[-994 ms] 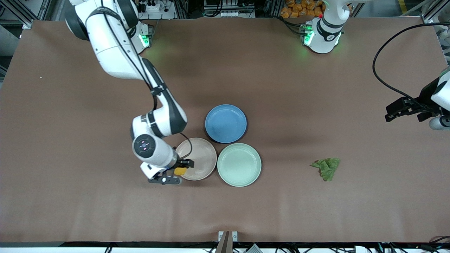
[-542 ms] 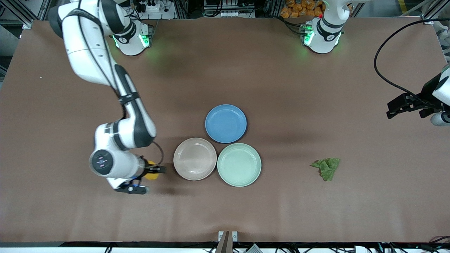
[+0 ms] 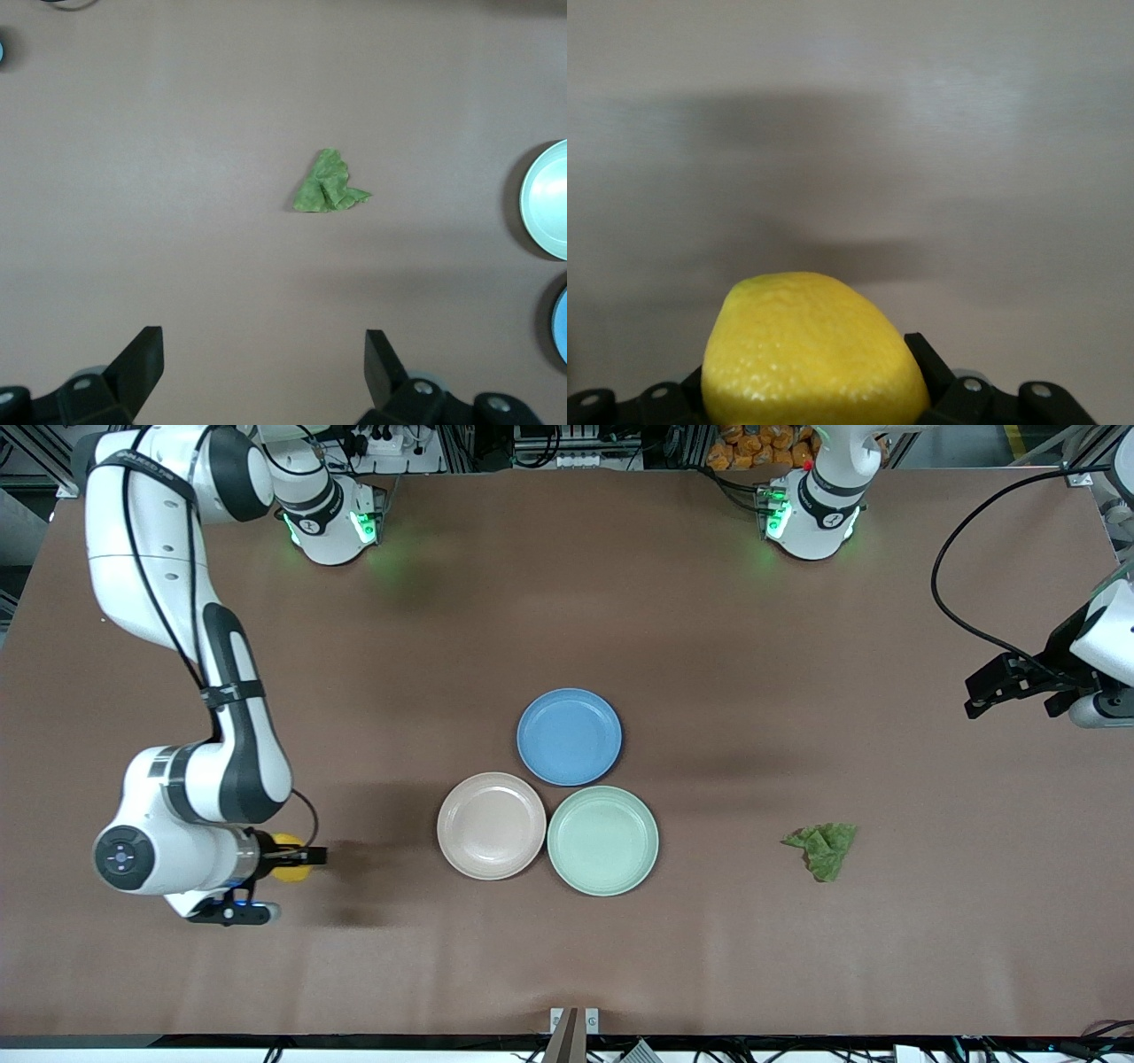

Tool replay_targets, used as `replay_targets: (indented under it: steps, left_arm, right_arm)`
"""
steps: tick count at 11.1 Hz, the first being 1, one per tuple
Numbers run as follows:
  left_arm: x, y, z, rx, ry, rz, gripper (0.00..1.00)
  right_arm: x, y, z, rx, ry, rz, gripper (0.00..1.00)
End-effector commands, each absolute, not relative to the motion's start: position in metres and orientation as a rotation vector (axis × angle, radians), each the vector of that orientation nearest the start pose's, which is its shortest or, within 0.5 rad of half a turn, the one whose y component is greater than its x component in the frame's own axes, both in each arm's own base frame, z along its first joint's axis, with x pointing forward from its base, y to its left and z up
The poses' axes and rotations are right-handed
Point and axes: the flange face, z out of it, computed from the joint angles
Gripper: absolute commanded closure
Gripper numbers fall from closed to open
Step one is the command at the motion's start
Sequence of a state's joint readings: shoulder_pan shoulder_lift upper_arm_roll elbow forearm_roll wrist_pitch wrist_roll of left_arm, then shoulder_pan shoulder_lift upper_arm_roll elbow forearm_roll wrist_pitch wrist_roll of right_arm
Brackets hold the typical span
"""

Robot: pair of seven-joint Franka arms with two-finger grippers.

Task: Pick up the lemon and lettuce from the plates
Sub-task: 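Carry the lemon off the cream plate with the right gripper, then lower the lemon onto the table beside the right arm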

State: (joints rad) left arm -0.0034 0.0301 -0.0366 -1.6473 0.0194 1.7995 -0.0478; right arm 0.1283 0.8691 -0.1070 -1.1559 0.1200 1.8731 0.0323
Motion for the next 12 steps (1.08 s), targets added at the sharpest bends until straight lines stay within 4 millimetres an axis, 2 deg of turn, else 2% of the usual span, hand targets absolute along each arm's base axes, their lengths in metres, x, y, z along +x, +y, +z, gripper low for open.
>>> replay_targets:
  steps: [1, 4, 5, 7, 9, 11, 12]
  left_arm:
    - [0.568, -0.022, 0.612, -3.098, -0.009, -0.175, 0.00]
    - [0.565, -0.029, 0.616, -3.100, 0.006, -0.158, 0.00]
    - [0.565, -0.029, 0.616, -3.099, 0.007, -0.158, 0.00]
    - [0.565, -0.027, 0.620, -3.100, 0.006, -0.170, 0.00]
    - [0.565, -0.035, 0.642, -3.113, 0.021, -0.191, 0.00]
    - [0.566, -0.037, 0.640, -3.113, 0.024, -0.184, 0.00]
    - [0.566, -0.035, 0.640, -3.108, 0.022, -0.184, 0.00]
  right_arm:
    - [0.741, -0.002, 0.267, -3.115, -0.034, 0.296, 0.49]
    - [0.734, -0.074, 0.254, -3.093, 0.024, 0.317, 0.49]
    - [0.728, -0.091, 0.245, -3.086, 0.040, 0.342, 0.48]
    - [0.722, -0.102, 0.228, -3.089, 0.052, 0.330, 0.47]
    - [0.708, -0.116, 0.200, -3.086, 0.099, 0.297, 0.48]
    - [0.698, -0.118, 0.183, -3.088, 0.114, 0.280, 0.48]
    - [0.695, -0.118, 0.181, -3.088, 0.122, 0.270, 0.48]
